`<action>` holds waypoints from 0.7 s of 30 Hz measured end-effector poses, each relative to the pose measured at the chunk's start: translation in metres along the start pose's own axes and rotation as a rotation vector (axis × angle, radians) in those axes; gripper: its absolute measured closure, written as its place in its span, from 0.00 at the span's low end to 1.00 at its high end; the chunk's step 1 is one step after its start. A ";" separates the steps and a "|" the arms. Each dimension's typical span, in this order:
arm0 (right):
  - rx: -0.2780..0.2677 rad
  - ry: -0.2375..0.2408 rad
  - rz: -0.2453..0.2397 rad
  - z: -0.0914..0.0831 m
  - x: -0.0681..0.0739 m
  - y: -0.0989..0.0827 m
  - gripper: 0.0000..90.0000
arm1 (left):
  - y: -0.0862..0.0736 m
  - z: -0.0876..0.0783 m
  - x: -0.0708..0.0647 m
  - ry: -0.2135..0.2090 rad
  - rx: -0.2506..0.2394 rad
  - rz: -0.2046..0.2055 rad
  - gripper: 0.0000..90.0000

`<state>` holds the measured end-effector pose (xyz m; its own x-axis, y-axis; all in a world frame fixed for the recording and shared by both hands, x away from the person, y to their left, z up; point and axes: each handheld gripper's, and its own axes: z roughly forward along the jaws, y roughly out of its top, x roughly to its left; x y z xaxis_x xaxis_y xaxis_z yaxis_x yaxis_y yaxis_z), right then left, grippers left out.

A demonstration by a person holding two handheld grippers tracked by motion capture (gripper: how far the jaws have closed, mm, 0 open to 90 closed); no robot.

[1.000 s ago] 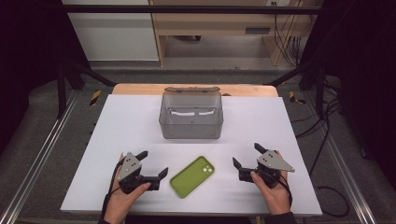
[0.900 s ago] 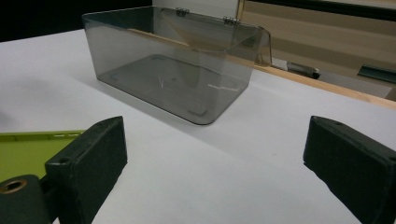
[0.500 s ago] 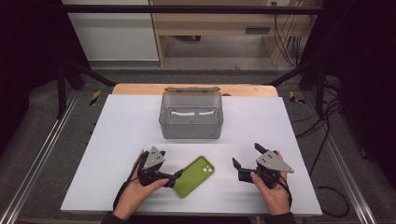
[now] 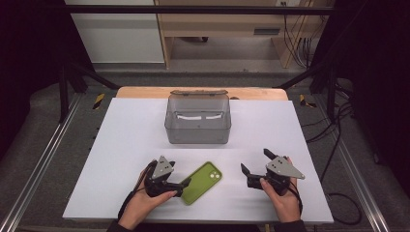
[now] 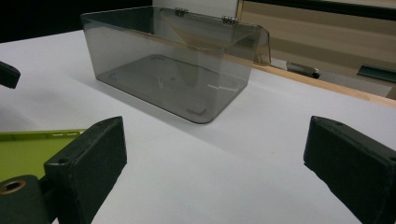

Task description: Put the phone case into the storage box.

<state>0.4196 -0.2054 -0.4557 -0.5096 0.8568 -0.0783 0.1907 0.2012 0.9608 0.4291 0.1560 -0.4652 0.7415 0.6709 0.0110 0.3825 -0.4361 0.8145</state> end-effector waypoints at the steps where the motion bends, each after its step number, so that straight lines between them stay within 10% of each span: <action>1: 0.001 0.001 0.001 0.000 0.000 0.000 0.07 | 0.000 0.001 0.000 -0.005 0.008 0.000 0.24; 10: 0.012 0.012 0.009 0.003 0.003 -0.001 0.07 | -0.002 0.014 0.001 -0.010 0.095 -0.019 0.60; 21: 0.013 0.021 0.010 0.003 0.005 -0.001 0.08 | -0.004 0.017 0.005 -0.071 0.135 -0.095 0.79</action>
<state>0.4196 -0.2002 -0.4580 -0.5252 0.8487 -0.0630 0.2068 0.1991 0.9579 0.4407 0.1508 -0.4788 0.7339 0.6707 -0.1072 0.5194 -0.4525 0.7249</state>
